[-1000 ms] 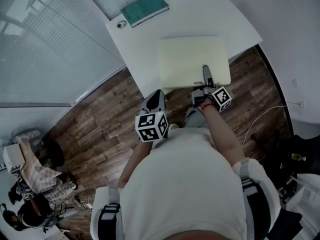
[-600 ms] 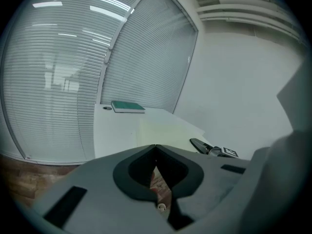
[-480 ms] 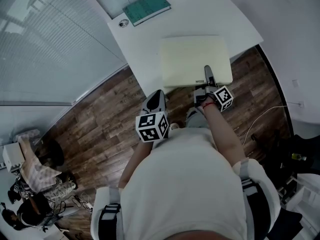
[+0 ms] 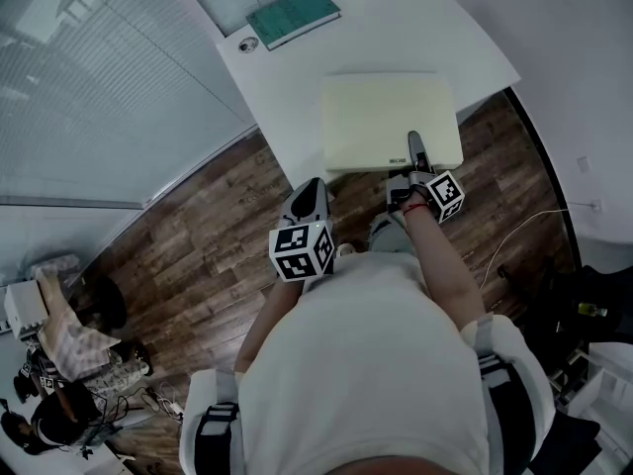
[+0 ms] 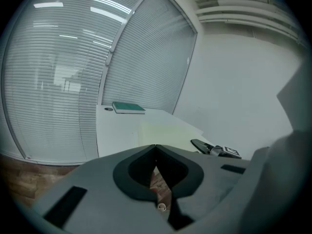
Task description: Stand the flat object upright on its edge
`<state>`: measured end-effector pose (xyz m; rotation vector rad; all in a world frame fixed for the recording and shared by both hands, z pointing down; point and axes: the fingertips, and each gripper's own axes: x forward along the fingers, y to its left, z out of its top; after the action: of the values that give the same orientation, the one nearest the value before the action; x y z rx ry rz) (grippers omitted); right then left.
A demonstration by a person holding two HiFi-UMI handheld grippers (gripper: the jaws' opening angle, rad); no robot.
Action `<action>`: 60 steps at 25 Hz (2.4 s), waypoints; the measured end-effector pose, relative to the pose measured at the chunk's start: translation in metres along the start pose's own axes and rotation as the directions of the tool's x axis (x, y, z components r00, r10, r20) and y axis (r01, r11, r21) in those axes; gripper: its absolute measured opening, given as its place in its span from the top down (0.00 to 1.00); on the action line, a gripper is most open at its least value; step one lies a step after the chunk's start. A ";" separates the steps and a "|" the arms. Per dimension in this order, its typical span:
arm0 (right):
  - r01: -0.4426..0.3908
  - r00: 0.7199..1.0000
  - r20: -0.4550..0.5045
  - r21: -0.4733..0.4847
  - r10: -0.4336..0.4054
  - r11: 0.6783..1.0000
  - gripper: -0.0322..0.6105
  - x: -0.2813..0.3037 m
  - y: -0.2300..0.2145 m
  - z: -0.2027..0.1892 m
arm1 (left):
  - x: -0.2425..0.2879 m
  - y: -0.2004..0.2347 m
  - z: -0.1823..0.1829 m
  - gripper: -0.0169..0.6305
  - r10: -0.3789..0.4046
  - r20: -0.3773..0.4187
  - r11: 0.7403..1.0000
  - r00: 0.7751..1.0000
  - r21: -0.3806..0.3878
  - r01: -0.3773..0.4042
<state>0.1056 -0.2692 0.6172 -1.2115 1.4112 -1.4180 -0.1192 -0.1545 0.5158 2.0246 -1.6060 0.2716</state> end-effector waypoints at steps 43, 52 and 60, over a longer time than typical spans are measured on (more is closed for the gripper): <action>-0.059 0.998 -0.044 -0.372 0.046 0.926 0.55 0.009 0.103 0.019 | -0.011 -0.005 0.007 0.94 -0.014 0.048 1.000 0.999 -0.003 0.015; -0.069 0.997 -0.048 -0.512 0.052 0.856 0.55 0.032 0.136 0.023 | -0.010 -0.004 0.007 0.94 -0.013 0.048 1.000 0.999 -0.009 0.013; -0.088 0.996 -0.083 -0.651 0.044 0.754 0.55 0.056 0.167 0.012 | -0.010 -0.004 0.006 0.94 -0.011 0.047 1.000 0.999 -0.013 0.012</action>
<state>0.0880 -0.3394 0.4562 -1.5238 2.0768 -0.9206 -0.1193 -0.1493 0.5049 2.0439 -1.6200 0.2101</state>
